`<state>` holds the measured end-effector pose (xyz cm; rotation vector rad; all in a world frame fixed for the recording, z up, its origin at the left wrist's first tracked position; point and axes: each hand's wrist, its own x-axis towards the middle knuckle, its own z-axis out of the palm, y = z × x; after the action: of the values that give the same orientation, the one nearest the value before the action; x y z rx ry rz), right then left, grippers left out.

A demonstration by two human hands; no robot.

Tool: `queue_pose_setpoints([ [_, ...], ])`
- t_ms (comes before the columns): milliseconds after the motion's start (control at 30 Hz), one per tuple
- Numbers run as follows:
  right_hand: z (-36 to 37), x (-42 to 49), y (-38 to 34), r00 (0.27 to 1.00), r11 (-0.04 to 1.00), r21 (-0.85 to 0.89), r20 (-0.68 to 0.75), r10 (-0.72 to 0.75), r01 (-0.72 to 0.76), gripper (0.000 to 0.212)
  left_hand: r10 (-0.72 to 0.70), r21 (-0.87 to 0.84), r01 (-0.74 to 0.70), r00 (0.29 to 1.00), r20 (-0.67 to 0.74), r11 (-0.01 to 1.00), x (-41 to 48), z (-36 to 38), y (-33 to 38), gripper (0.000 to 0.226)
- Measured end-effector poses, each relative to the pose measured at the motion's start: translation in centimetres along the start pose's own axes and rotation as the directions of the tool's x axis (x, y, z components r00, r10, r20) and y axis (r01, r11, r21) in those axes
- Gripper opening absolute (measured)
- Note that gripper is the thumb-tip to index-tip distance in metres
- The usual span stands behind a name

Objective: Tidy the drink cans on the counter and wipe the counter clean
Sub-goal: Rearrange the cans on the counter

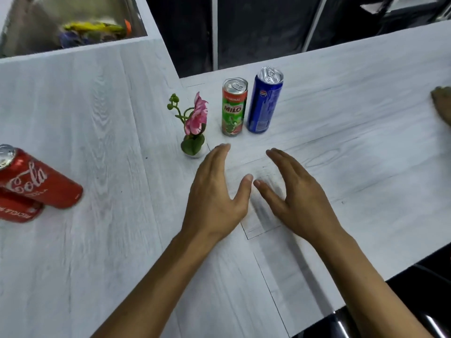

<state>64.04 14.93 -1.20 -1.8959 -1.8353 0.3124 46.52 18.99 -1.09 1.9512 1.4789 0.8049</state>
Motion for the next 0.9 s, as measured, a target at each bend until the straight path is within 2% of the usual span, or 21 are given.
queue_pose_setpoints([
  [133,-0.8,3.2,1.7,0.989,0.984,0.162,-0.113,0.093,-0.074,0.070,-0.079,-0.140,0.064,0.992,-0.101,0.988,3.3,1.7,1.7,0.083],
  [233,-0.9,6.0,2.6,0.973,0.950,0.287,-0.151,0.174,-0.125,0.074,-0.134,-0.141,0.117,0.983,-0.123,0.983,5.5,2.9,2.4,0.085],
  [367,-0.4,9.5,3.8,0.961,0.922,0.350,-0.154,0.230,-0.165,0.079,-0.230,-0.172,0.211,0.968,-0.100,0.962,8.1,4.4,2.7,0.089],
  [533,0.4,12.6,4.5,0.965,0.904,0.390,-0.113,0.236,-0.175,0.081,-0.313,-0.260,0.271,0.939,-0.140,0.927,11.3,5.4,2.2,0.088],
  [633,1.1,13.8,4.5,0.969,0.903,0.394,-0.095,0.228,-0.173,0.082,-0.344,-0.314,0.282,0.924,-0.166,0.907,12.8,5.9,1.7,0.084],
  [800,2.3,14.7,4.2,0.978,0.890,0.442,-0.107,0.182,-0.117,0.075,-0.313,-0.277,0.237,0.909,-0.275,0.931,13.6,6.9,0.8,0.062],
  [900,2.5,15.1,4.1,0.977,0.891,0.440,-0.119,0.180,-0.110,0.068,-0.307,-0.273,0.226,0.900,-0.309,0.935,13.7,7.1,0.3,0.056],
])
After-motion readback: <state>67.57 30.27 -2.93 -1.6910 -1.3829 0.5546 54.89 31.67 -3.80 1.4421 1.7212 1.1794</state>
